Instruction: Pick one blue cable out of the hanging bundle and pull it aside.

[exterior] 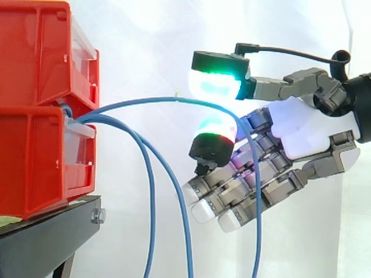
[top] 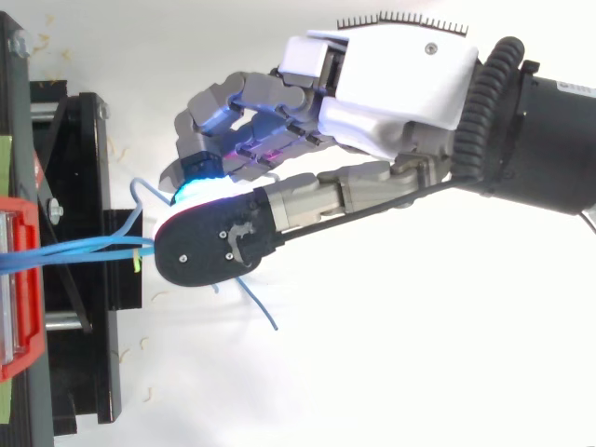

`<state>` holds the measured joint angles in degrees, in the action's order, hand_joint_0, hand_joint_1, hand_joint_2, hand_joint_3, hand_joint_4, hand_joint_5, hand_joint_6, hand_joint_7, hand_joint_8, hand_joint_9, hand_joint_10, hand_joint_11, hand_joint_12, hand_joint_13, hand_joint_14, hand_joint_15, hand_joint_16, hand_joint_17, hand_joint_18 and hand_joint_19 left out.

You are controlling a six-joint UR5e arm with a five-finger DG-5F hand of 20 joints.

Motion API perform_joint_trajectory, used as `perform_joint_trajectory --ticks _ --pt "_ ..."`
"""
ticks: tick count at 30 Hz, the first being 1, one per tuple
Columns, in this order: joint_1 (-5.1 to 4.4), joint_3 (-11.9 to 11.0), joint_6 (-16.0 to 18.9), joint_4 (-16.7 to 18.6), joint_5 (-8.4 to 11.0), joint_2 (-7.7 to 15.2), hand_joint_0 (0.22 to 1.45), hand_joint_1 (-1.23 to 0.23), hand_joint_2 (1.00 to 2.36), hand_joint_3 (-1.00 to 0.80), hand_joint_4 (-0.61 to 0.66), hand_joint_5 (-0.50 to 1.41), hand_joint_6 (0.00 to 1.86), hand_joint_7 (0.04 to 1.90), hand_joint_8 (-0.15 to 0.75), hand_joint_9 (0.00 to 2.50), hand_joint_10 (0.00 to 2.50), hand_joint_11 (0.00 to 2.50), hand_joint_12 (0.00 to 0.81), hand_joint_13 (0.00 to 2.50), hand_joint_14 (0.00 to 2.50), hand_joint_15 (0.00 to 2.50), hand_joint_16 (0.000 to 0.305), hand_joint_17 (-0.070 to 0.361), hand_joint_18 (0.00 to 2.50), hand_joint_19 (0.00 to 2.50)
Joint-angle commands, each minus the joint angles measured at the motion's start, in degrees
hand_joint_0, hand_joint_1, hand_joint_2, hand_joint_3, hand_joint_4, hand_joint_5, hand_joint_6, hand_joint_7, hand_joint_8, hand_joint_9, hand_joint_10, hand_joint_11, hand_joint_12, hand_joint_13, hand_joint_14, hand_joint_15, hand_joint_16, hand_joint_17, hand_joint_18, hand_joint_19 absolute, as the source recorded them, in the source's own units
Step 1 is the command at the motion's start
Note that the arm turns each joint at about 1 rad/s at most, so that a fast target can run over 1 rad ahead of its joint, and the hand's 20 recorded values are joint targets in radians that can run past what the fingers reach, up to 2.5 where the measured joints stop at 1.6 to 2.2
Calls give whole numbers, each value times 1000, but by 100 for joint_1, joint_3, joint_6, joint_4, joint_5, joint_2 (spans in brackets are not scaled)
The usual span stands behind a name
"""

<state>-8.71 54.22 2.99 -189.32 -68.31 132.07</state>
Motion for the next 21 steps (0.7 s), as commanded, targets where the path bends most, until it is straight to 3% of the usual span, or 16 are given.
perform_joint_trajectory --ticks 1,10,16,21 --pt "-8 0 0 0 2 3 505 -585 1000 -500 223 -167 877 1292 295 651 6 240 414 582 12 349 60 134 399 435" --pt "-8 0 0 0 2 -6 537 -656 1000 -500 231 -168 867 1338 287 644 6 228 407 579 13 355 58 130 389 441" --pt "-26 -8 114 9 89 3 559 -694 1018 -198 219 -178 871 1378 280 631 7 247 398 569 15 356 57 128 373 445" --pt "-34 -8 299 53 230 3 567 -695 1014 -272 218 -189 874 1360 279 623 7 251 395 561 13 358 57 127 365 449"
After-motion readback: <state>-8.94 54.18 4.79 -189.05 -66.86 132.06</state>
